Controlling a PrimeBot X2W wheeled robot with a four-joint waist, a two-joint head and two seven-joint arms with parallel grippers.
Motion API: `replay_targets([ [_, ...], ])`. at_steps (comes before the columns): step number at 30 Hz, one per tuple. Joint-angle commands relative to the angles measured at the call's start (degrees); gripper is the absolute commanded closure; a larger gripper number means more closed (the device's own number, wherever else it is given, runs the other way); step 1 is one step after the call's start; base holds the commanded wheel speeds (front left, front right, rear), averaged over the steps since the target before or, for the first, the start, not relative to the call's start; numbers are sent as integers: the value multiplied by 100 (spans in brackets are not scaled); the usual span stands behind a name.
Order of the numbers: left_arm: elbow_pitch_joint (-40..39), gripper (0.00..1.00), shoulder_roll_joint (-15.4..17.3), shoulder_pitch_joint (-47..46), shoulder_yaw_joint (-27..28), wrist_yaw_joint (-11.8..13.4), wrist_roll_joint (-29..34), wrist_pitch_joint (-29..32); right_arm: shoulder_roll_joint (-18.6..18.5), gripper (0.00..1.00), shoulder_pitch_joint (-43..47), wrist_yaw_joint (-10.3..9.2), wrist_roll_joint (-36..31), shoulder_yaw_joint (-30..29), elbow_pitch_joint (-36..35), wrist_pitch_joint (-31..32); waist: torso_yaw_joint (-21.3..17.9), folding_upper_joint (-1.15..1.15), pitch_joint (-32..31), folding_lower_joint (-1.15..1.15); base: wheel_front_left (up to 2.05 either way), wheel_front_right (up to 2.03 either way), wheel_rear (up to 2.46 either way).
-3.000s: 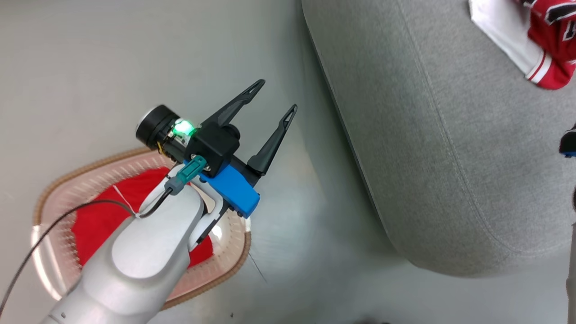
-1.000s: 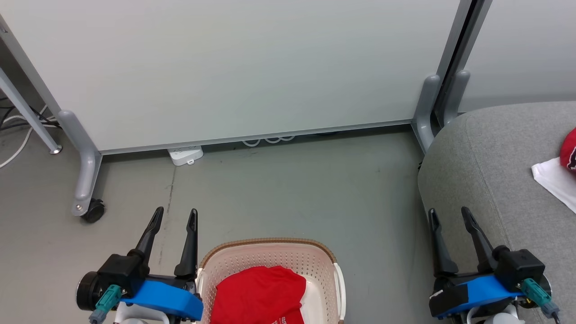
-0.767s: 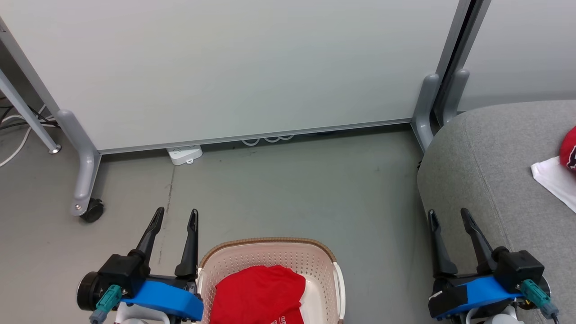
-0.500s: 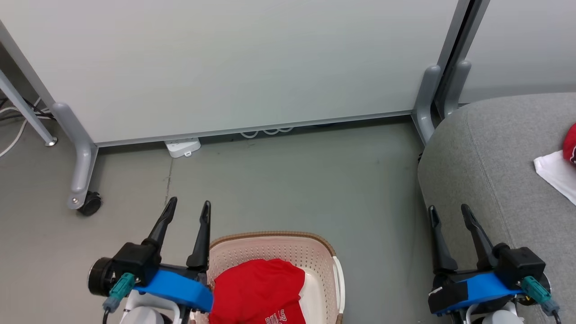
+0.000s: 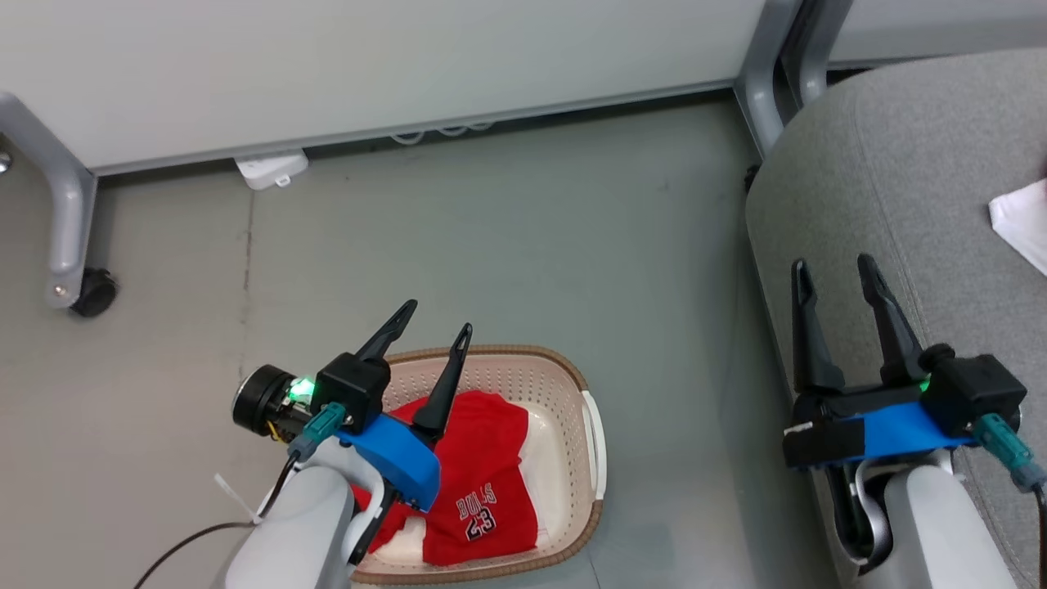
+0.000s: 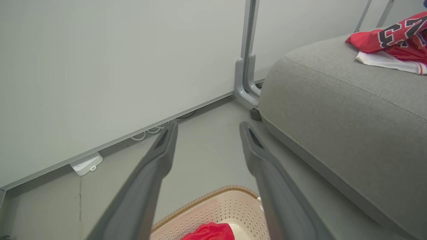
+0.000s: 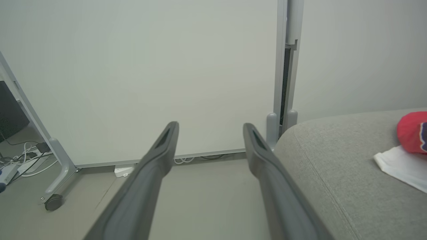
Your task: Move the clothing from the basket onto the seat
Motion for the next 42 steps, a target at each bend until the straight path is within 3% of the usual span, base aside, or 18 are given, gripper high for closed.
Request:
replay_targets([
  [1,173,0,105,-224,-164,-23,-61,-18,-15,0,-213,-4,-34,11,-64,-2,-242,0,499,-1,0,0,0],
  [14,1225,0,572,-1598,-1402,-17,-382,-18,35,0,-1309,-4,-77,146,-415,-2,-728,0,2086,-1,0,0,0],
  [27,2128,0,872,-2474,-2445,-18,-484,-17,90,0,-1968,-4,-94,258,-692,-2,-1021,0,3277,-1,0,0,0],
  [42,2997,0,1115,-3119,-3154,-18,-625,-17,110,0,-2487,-4,-40,376,-1040,-2,-1287,0,4372,-1,0,0,0],
])
